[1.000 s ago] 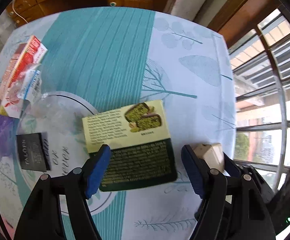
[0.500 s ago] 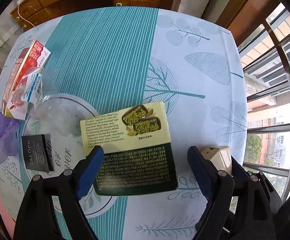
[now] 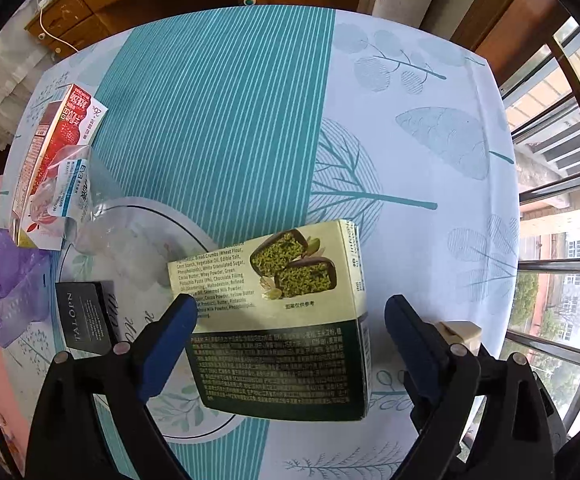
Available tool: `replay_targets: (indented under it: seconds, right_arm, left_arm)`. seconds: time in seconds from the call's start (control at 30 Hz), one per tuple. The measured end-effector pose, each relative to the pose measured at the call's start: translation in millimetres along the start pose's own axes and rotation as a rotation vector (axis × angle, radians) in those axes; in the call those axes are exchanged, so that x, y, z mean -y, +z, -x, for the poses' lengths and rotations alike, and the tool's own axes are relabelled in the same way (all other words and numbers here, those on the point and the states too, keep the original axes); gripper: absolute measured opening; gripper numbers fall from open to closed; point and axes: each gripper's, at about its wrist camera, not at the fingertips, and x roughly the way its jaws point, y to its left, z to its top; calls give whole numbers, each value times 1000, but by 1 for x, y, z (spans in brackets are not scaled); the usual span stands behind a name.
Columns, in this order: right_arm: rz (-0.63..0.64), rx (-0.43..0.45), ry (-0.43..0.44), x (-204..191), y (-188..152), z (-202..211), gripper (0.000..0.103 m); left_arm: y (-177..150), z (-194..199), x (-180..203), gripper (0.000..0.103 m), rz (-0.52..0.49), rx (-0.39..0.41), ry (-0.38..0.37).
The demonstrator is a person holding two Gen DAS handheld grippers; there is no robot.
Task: Collect trash
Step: 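Close the left tool on the green pistachio box while the right tool holds the beige soap, then carry the green box and soap bar down over the bin with both tools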
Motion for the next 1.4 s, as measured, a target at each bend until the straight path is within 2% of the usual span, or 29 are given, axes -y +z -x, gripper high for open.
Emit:
replay_targets:
  seconds: [0.13,0.23,0.3,0.33,0.37,0.43,0.53,0.9,1.17,1.4]
  right_arm:
    - [-7,7,4,-1,0,3,46]
    - [-8,13,7,-3,0,5,46]
    - [-7,18,7,-4,0,7,46]
    - [-7,20,9,-5,0,8,45]
    - [-6,22,11,-6,-1,9,45]
    - [-1,24,11,-9,-2,11,45]
    - [5,30,17,-13,-4,15,45]
    - [26,37,24,-45,-29,34,45]
    - [27,50,10,-92,-73,64,45]
    - [3,67,-3,-163,-140,99,45]
  left_arm:
    - [-2,0,-4,93,0,-19,12]
    - [-4,-1,-12,92,36,-37,13]
    - [-4,-2,-19,75,66,-55,-18]
    - [-5,-5,-24,43,84,-84,-67]
    - [-6,-10,-28,30,111,-123,-108]
    - [-10,-15,-37,29,158,-155,-143]
    - [-15,-4,-39,27,123,-90,-107]
    - [-51,47,-47,27,32,21,-120]
    - [-127,82,-93,27,-30,83,-155]
    - [-227,118,-183,27,-85,109,-203]
